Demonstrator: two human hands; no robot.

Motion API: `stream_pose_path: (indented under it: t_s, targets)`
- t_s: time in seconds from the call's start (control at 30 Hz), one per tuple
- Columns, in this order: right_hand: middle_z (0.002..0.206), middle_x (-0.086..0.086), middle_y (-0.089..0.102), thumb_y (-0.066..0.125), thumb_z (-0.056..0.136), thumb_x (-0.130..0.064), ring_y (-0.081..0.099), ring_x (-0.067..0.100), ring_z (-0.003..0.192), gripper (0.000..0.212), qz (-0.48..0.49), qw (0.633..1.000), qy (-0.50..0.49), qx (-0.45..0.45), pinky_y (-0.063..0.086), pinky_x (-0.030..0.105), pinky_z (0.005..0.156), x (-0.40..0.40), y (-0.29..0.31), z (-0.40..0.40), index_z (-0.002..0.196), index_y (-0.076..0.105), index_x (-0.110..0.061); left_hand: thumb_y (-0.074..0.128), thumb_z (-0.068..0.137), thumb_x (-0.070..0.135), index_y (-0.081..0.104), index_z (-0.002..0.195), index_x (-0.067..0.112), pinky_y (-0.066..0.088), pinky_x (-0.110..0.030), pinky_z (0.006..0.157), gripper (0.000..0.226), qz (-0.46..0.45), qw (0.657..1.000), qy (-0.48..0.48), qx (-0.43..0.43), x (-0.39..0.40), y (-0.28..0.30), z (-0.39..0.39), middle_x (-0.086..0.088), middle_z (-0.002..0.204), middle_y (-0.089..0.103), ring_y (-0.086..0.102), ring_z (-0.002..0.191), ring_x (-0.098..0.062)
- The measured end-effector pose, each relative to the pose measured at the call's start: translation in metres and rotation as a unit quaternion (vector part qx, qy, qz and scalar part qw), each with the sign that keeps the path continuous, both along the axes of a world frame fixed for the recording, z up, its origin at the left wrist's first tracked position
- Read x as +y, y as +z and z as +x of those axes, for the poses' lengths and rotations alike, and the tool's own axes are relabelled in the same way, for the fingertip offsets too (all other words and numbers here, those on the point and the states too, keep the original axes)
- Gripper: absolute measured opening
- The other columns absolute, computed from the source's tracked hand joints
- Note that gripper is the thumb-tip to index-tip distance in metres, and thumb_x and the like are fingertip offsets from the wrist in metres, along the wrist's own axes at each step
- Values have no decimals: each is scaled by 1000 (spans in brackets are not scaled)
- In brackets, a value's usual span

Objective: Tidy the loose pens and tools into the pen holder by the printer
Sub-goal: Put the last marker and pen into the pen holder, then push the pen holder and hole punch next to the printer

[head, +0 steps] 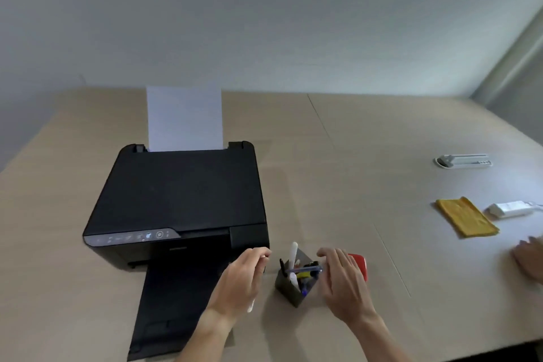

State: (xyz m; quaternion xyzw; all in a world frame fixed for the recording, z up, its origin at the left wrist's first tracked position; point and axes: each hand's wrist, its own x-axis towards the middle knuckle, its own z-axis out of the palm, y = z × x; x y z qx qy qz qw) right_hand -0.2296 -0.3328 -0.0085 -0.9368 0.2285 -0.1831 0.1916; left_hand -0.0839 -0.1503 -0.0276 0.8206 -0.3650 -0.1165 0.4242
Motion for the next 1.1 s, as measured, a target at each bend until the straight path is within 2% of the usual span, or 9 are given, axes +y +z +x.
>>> stream_pose_path:
  t_s: [0.13, 0.3, 0.43, 0.5, 0.67, 0.77, 0.93, 1.03, 1.1]
  targets:
    - [92, -6, 58, 46, 77, -12, 59, 18, 77, 25, 30, 999, -14, 23, 48, 33, 74, -30, 9, -11, 99, 53, -21, 38, 103, 41, 64, 117, 24, 52, -22, 87, 34, -43, 999, 6, 1, -38, 11, -9, 16, 108, 66, 63, 99, 1]
    - [98, -5, 56, 46, 77, -9, 57, 20, 81, 32, 29, 998, 24, 49, 48, 34, 71, -42, 19, -2, 106, 50, -22, 31, 102, 49, 55, 114, 37, 42, -2, 85, 29, -85, 995, 51, -2, -69, 25, -12, 25, 96, 60, 59, 99, 9]
    - [103, -3, 61, 46, 82, -9, 59, 18, 90, 34, 21, 995, 69, 62, 40, 24, 75, -38, 17, 13, 113, 50, -21, 39, 107, 32, 54, 115, 29, 50, -16, 82, 17, -83, 995, 51, -13, -83, 27, -13, 11, 71, 51, 58, 76, -4]
    - [104, -1, 62, 46, 87, -9, 60, 17, 91, 33, 38, 994, 85, 57, 45, 26, 82, -34, 13, 18, 117, 49, -21, 42, 106, 29, 55, 114, 27, 53, -25, 78, 15, -73, 997, 37, -10, -85, 26, -16, 10, 78, 53, 58, 72, -7]
    - [119, 1, 61, 50, 89, -15, 60, 22, 102, 37, 38, 995, 76, 61, 43, 30, 91, -34, -1, 14, 126, 46, -20, 45, 106, 26, 60, 118, 18, 54, -28, 86, 21, -23, 999, 1, -23, -81, 19, -24, 3, 109, 65, 65, 96, -10]
    - [123, 0, 58, 52, 87, -18, 59, 22, 104, 39, 38, 997, 46, 54, 42, 30, 92, -40, -8, 4, 125, 47, -21, 44, 106, 28, 60, 119, 16, 54, -32, 86, 24, 12, 999, -15, -37, -78, 19, -27, 1, 112, 64, 65, 97, -13]
    - [112, 1, 59, 50, 81, -9, 58, 22, 102, 36, 38, 997, -26, 54, 36, 29, 89, -48, -22, -8, 116, 53, -17, 54, 100, 31, 61, 115, 18, 56, -33, 76, 22, 64, 994, -20, -81, -72, 19, -31, 4, 110, 58, 63, 91, -13]
    - [111, 5, 56, 55, 79, -10, 52, 28, 106, 31, 25, 991, -101, 88, 38, 38, 95, -54, -33, -18, 109, 57, -16, 64, 88, 35, 63, 111, 18, 53, -29, 84, 28, 95, 986, -51, -126, -71, 15, -35, 6, 109, 57, 57, 97, -11]
    - [118, 6, 53, 55, 80, -16, 47, 28, 113, 33, 22, 986, -122, 116, 34, 39, 100, -58, -41, -28, 113, 56, -19, 64, 82, 42, 63, 112, 21, 48, -27, 95, 37, 125, 978, -72, -151, -72, 11, -39, 6, 120, 54, 53, 106, -13]
